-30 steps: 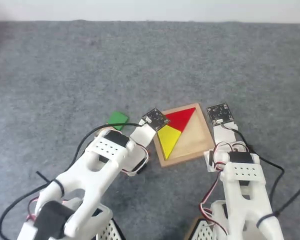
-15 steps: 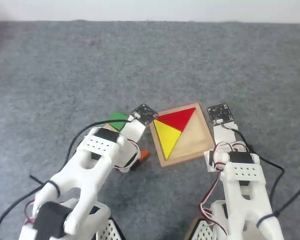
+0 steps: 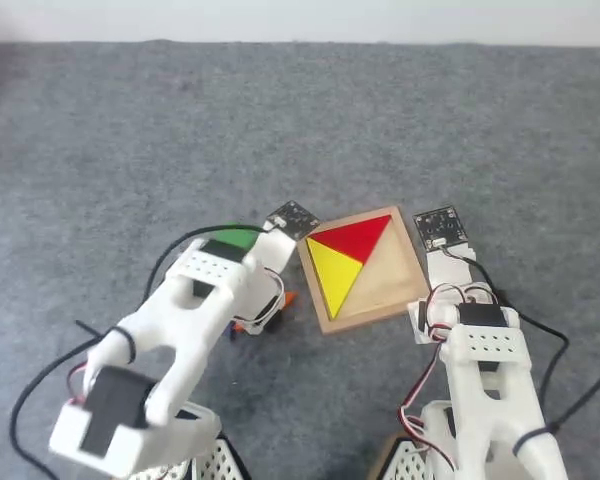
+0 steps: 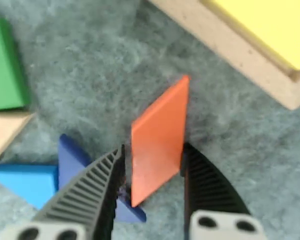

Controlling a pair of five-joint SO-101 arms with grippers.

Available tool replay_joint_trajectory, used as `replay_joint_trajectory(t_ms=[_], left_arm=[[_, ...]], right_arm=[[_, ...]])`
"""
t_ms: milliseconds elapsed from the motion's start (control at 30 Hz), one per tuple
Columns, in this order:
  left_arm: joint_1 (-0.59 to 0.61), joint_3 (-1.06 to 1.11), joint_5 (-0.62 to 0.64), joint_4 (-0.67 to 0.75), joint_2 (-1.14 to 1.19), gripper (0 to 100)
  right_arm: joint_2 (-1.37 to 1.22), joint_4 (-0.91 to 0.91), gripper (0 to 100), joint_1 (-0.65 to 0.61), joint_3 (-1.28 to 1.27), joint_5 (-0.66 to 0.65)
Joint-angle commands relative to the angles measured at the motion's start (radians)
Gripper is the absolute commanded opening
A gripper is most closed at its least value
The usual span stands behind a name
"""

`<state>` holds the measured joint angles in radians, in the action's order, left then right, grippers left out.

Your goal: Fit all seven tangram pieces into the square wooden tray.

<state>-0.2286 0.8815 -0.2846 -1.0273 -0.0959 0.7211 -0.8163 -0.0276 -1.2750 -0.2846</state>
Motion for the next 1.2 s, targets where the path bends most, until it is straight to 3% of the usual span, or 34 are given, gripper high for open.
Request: replay_joint_trajectory(t_ms=[0,167,400,900,967,1100,1167], left_arm=[[-0.018,-0.058,-0.037,-0.015,0.057,10],[-0.052,-0.064,-0.009,-0.015,0.057,4],[-0.052,-0.128,0.021,-0.011,0.055,3],[-0.048,-0.424,0.063,-0.235,0.055,3],[-0.044,-0.394,0.071,-0.227,0.057,6],[-0.051,-0.32,0.12,-0.184,0.057,21],[-0.052,-0.282,0.124,-0.143,0.057,22]], right_arm=[[0.025,0.005,43.4,-0.002,0.006,0.009],[0.025,0.005,43.4,-0.002,0.006,0.009],[0.025,0.005,43.4,-0.002,0.006,0.009],[0.025,0.004,43.4,-0.001,0.008,0.009],[0.025,0.004,43.4,0.001,0.008,0.008],[0.025,0.004,43.4,-0.002,0.009,0.008],[0.025,0.004,43.4,-0.002,0.009,0.008]])
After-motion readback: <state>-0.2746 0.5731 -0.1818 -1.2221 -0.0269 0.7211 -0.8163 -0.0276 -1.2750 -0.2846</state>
